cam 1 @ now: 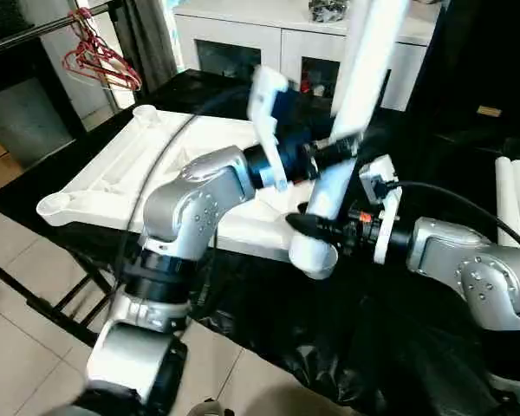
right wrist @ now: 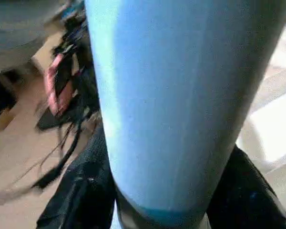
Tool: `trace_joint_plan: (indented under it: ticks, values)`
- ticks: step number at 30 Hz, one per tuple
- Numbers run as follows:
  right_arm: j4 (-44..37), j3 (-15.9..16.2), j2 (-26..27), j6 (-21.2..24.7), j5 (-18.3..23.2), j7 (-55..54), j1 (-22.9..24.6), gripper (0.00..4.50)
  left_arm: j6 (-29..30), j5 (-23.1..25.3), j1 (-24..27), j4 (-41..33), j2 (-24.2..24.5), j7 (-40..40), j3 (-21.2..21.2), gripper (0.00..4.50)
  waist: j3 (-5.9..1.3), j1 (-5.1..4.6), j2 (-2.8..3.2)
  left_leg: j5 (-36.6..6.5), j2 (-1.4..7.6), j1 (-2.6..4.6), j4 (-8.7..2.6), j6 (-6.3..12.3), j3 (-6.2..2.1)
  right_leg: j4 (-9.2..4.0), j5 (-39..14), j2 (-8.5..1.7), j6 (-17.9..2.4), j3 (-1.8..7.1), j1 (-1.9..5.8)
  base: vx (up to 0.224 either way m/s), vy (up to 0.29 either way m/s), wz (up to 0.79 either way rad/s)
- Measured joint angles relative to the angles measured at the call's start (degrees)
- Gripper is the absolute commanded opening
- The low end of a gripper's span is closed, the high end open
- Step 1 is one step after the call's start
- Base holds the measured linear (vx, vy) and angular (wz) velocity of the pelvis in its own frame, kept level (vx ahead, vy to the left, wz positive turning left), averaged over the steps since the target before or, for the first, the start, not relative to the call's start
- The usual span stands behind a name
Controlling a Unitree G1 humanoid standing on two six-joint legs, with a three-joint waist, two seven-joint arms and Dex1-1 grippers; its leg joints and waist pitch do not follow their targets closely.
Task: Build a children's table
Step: Pick table leg
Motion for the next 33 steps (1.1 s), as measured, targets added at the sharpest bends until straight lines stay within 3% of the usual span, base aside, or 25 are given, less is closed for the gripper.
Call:
trace_joint_plan:
  ticks: [6,7,11,14,17,20,23,26,29,33]
  values:
    - [1.1,-2.4,2.5,-4.9,-3.6,-6.9,0.5,1.93,-1.1,1.8,3.7,-1.5,2.9,2.9,0.8,2.99,-0.06,-0.14,0.08,0.0,0.0,0.03,0.0,-0.01,0.0,0.0,0.0,0.0,0.0,0.01,0.0,0.0,0.0,0.0]
    - [1.6,-2.3,2.5,-6.7,-5.5,-8.5,0.7,1.93,-1.3,4.2,4.3,-1.1,4.7,4.0,0.0,2.99,-0.07,-0.21,0.11,0.0,0.0,0.04,-0.01,-0.02,0.0,0.0,0.0,0.01,0.0,0.01,0.0,0.0,0.0,0.0]
    - [3.7,-1.3,2.4,-14.4,-15.2,-16.0,3.6,1.91,-7.3,17.8,7.8,7.4,10.6,15.2,-0.9,2.99,-0.36,-0.93,1.27,0.0,-0.07,0.04,-0.03,-0.05,-0.02,-0.16,-0.1,0.02,0.5,0.06,0.04,0.0,0.0,0.0]
    - [4.4,-0.5,3.2,-17.5,-19.1,-19.8,5.7,1.91,-10.8,23.3,10.8,10.2,11.8,21.8,-0.7,2.99,-0.3,-1.62,1.42,0.0,-0.06,-0.01,-0.1,-0.09,-0.08,-0.19,-0.1,0.03,0.5,0.01,0.02,0.0,0.0,0.0]
    - [4.4,0.5,3.8,-20.9,-23.5,-24.4,7.3,1.91,-12.2,24.3,14.3,7.1,9.2,27.1,0.6,2.99,-0.29,-1.91,1.13,0.0,-0.05,-0.03,-0.12,-0.07,-0.06,-0.2,0.0,0.01,0.3,0.0,0.02,0.0,0.0,0.0]
    - [4.3,0.7,5.1,-23.2,-25.1,-26.1,10.2,1.91,-15.9,27.3,18.2,3.0,9.0,29.9,0.3,2.99,-0.43,-2.03,0.14,0.0,0.01,0.06,-0.25,-0.07,0.0,-0.14,-0.1,0.05,0.2,0.01,-0.01,0.0,0.0,0.0]
    - [6.1,1.7,7.1,-27.2,-25.7,-24.3,11.7,1.91,-21.6,25.8,19.7,5.0,8.4,24.5,-0.9,2.99,-0.07,-2.06,-1.3,0.0,0.02,0.12,-0.33,-0.09,0.01,-0.15,-0.2,0.08,0.5,0.01,-0.04,0.0,0.0,0.0]
    - [8.2,3.5,7.0,-28.2,-25.7,-22.3,10.1,1.91,-22.5,24.1,19.2,7.7,9.1,14.6,-6.1,2.99,-0.07,-1.85,-1.95,0.0,-0.1,0.08,-0.26,-0.08,0.1,-0.19,-0.2,-0.04,0.5,0.15,-0.03,0.0,0.0,0.0]
    - [8.5,3.8,6.4,-28.2,-25.2,-20.3,8.9,1.91,-23.9,25.5,14.9,13.6,11.7,5.7,-10.8,2.99,-0.07,-1.59,-2.23,0.0,-0.11,0.06,-0.27,-0.08,0.18,-0.18,-0.2,-0.08,0.6,0.19,0.05,0.0,0.0,0.0]
    - [8.3,3.3,5.0,-28.1,-24.1,-18.1,8.9,1.91,-26.0,28.7,9.3,21.1,13.8,-4.3,-14.3,3.32,-0.14,-1.79,-2.08,0.0,-0.14,0.16,-0.28,-0.08,0.21,-0.15,-0.1,-0.14,0.5,0.23,0.16,0.0,0.0,0.0]
